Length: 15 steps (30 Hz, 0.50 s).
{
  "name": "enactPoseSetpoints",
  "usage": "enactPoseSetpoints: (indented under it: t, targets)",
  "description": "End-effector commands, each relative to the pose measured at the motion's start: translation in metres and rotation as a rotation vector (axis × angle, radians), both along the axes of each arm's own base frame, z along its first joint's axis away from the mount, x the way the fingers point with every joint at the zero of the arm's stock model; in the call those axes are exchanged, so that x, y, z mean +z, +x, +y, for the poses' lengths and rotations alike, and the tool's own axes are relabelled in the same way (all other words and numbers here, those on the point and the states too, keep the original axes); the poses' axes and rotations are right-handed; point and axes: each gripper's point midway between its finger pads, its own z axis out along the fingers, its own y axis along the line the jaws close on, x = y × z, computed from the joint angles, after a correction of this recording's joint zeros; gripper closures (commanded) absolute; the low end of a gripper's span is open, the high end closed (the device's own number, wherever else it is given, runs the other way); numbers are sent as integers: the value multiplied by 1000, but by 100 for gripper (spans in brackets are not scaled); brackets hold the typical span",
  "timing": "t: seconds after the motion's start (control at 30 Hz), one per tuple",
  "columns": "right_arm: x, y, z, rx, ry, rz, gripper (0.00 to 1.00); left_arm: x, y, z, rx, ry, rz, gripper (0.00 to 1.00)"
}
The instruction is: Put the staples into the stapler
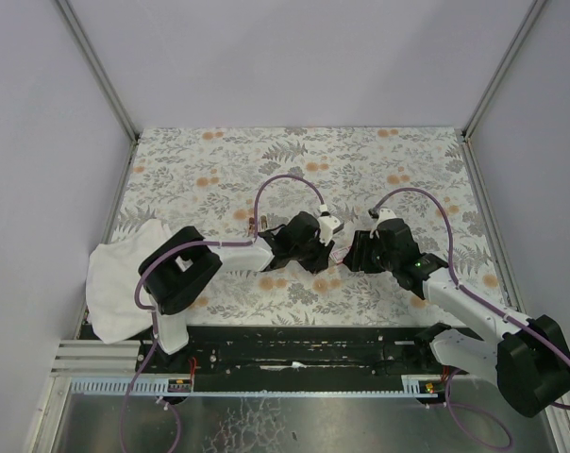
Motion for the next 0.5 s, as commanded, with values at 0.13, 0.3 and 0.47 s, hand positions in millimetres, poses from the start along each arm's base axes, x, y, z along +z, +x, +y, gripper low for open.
enactPoseSetpoints:
  t: [0.13,0.3,0.47]
  targets:
    - [9,4,5,6,39,-28,45,5,7,-4,-7,1,-68,77]
    - [8,4,4,4,38,-25,45,2,5,-4,-15,12,-69,77]
    - [8,4,4,3,40,-25,45,-4,4,-2,-18,41,-76,77]
